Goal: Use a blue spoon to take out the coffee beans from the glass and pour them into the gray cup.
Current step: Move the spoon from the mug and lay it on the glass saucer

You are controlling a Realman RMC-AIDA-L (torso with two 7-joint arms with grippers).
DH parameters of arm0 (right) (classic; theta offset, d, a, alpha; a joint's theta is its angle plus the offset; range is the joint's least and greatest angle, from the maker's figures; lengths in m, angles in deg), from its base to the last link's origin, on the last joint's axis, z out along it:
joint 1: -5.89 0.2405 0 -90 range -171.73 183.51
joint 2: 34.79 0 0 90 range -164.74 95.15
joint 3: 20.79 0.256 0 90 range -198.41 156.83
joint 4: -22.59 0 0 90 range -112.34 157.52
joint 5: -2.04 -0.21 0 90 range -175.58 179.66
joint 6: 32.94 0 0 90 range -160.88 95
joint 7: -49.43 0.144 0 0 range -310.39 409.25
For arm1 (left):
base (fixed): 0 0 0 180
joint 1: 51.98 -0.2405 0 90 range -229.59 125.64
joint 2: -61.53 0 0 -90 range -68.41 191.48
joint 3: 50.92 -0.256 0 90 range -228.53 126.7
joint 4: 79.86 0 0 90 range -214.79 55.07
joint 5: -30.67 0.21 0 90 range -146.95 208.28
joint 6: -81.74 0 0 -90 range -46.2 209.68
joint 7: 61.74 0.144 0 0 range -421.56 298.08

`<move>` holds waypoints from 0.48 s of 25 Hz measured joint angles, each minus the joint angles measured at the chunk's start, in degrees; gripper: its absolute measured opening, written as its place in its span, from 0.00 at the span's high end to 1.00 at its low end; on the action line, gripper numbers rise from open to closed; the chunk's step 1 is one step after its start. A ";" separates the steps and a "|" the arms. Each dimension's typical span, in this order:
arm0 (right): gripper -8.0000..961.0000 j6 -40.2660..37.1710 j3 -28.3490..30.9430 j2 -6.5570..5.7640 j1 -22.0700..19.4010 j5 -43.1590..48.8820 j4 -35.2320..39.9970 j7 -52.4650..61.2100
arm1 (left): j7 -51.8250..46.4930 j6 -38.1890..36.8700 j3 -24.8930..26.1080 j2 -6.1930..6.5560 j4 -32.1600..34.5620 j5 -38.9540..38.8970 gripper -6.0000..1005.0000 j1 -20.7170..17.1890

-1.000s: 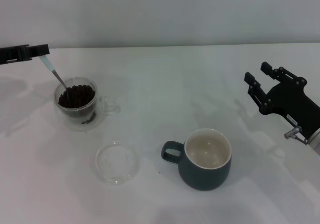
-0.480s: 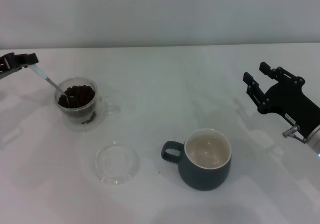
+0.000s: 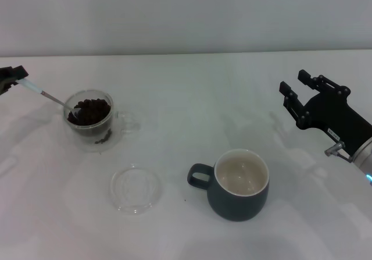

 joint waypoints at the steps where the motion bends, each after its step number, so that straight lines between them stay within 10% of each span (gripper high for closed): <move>1: 0.53 0.06 0.00 0.01 0.04 0.00 0.00 0.00 | -0.37 -0.01 0.00 0.00 -0.06 -0.24 0.86 -0.08; 12: 0.53 1.53 0.09 0.06 0.57 0.00 0.00 0.00 | -2.28 -2.10 0.08 0.42 -3.14 -7.20 0.86 -1.33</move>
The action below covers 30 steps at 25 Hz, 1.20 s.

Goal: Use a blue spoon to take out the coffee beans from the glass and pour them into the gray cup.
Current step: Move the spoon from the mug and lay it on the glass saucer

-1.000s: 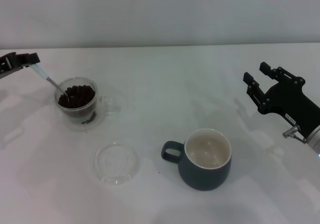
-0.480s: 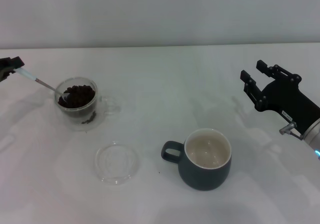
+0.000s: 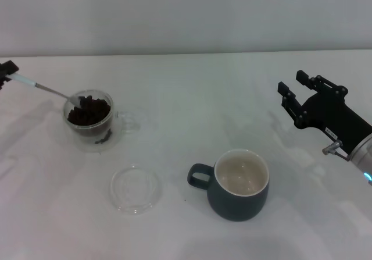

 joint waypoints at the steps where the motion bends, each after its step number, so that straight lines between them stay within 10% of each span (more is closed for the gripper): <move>1: 0.53 0.01 0.00 0.00 0.05 0.00 0.00 0.00 | -0.22 -0.45 0.01 0.01 -0.01 -0.67 0.86 -0.17; 30: 0.53 0.50 8.61 0.00 1.34 0.00 0.69 0.39 | -1.59 -10.64 -5.41 -0.80 0.04 -0.52 0.86 5.18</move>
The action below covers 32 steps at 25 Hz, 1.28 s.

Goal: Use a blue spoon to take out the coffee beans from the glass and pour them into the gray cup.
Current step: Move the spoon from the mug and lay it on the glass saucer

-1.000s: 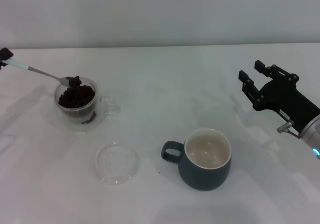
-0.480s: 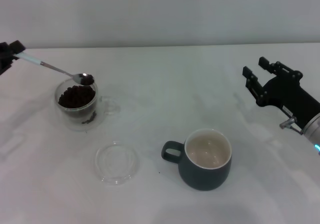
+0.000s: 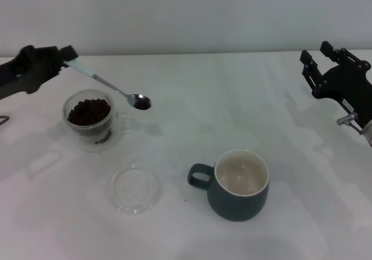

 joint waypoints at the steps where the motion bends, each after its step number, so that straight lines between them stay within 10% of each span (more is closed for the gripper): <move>1: 0.53 0.03 0.12 0.00 0.09 0.00 0.01 0.01 | -0.24 -0.22 -0.19 -0.15 0.00 0.19 0.86 0.38; 32: 0.54 0.68 -0.11 0.08 1.05 -2.63 -0.01 -0.37 | -3.35 0.17 -3.37 -4.66 -0.22 10.95 0.86 12.58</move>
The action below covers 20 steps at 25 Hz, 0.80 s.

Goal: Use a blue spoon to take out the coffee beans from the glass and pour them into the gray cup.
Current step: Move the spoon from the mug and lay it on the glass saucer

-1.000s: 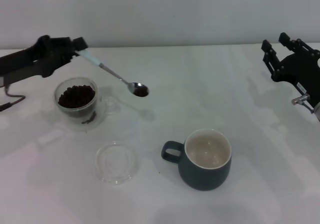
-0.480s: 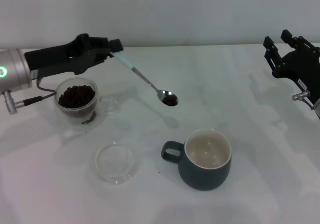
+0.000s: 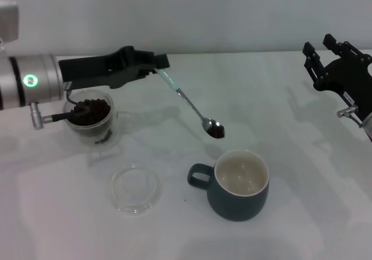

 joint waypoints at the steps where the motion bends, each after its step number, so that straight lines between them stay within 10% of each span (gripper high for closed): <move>1: 0.54 -0.01 -0.03 0.00 0.00 0.02 0.01 0.01 | 0.23 0.09 0.00 -0.25 0.04 0.78 0.86 0.58; 20: 0.53 -0.04 -0.06 0.00 -0.07 0.15 -0.43 0.00 | 6.96 1.35 -5.41 -3.64 7.86 9.40 0.86 4.85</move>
